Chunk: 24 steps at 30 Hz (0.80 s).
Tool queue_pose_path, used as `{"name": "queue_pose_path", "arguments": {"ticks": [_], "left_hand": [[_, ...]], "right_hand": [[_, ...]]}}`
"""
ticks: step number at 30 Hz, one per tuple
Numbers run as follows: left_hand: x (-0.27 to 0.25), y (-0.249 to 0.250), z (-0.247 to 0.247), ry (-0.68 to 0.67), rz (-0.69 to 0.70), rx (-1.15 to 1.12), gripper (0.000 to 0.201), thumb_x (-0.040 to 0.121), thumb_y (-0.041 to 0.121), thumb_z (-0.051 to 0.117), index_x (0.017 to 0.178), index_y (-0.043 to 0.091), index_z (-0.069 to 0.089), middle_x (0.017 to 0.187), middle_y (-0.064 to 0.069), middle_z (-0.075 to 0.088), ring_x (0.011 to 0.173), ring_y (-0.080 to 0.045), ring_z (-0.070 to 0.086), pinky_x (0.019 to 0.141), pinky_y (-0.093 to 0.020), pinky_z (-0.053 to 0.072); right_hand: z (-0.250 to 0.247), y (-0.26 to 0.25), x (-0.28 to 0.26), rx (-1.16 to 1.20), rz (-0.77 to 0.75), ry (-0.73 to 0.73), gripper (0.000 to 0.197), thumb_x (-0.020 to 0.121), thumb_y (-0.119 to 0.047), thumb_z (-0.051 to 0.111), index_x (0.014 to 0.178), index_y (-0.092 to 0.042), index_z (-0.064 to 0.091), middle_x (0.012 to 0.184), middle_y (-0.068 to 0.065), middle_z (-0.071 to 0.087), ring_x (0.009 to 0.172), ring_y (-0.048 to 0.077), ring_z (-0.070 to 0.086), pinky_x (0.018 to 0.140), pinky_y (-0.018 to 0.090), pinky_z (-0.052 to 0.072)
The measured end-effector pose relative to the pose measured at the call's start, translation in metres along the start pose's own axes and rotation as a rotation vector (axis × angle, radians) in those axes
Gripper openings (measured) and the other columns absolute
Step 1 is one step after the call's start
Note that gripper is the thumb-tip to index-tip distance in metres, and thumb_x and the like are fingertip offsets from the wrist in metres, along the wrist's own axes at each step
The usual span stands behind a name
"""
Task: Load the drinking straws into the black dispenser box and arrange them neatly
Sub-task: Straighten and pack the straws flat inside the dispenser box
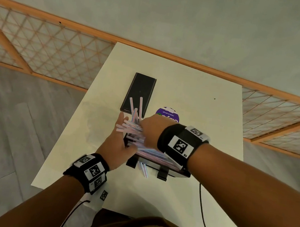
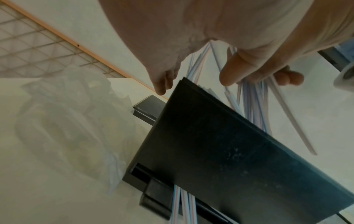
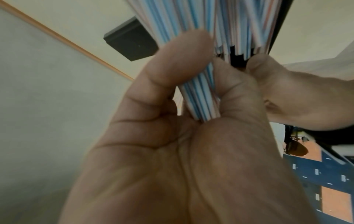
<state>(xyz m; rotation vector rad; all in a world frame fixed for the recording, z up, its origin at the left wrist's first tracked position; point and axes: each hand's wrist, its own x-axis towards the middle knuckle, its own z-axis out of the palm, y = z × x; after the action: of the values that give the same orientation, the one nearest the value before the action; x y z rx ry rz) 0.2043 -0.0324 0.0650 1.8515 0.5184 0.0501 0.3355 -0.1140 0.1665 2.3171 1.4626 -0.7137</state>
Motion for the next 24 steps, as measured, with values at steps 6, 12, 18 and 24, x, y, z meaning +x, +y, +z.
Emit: {"name": "queue_pose_path", "arguments": {"ticks": [6,12,18,24], "left_hand": [[0.004,-0.014,0.001,0.029,-0.064,-0.115,0.113,0.087,0.014,0.079,0.162,0.019,-0.006,0.151,0.018,0.036,0.118,0.027,0.042,0.096,0.002,0.034],[0.006,-0.015,0.004,0.016,-0.068,-0.148,0.121,0.079,0.016,0.087,0.162,0.023,-0.001,0.135,0.031,0.05,0.116,0.016,0.057,0.099,-0.008,0.045],[0.0,-0.014,-0.002,0.059,-0.075,-0.225,0.109,0.07,0.032,0.093,0.154,0.029,0.023,0.145,0.018,0.05,0.123,0.007,0.057,0.104,-0.024,0.051],[-0.005,-0.006,0.0,0.092,-0.057,-0.218,0.091,0.071,0.03,0.092,0.144,0.024,0.038,0.133,0.014,0.061,0.119,-0.001,0.063,0.104,-0.033,0.052]], "right_hand": [[0.023,0.005,0.006,0.077,0.07,0.001,0.026,0.093,-0.029,0.064,0.114,-0.013,0.064,0.094,0.006,0.067,0.077,0.022,0.062,0.074,0.032,0.057],[0.048,0.011,-0.001,0.203,0.119,0.107,0.052,0.087,-0.046,0.07,0.126,-0.022,0.045,0.096,0.003,0.054,0.078,0.023,0.063,0.07,0.038,0.059],[0.052,0.021,-0.017,0.359,0.118,0.17,0.072,0.081,-0.051,0.075,0.135,-0.024,0.036,0.114,0.005,0.056,0.092,0.025,0.064,0.078,0.038,0.058],[0.053,0.041,-0.019,0.251,0.141,0.077,0.07,0.078,-0.051,0.078,0.134,-0.024,0.047,0.121,0.004,0.049,0.091,0.023,0.058,0.077,0.035,0.054]]}}
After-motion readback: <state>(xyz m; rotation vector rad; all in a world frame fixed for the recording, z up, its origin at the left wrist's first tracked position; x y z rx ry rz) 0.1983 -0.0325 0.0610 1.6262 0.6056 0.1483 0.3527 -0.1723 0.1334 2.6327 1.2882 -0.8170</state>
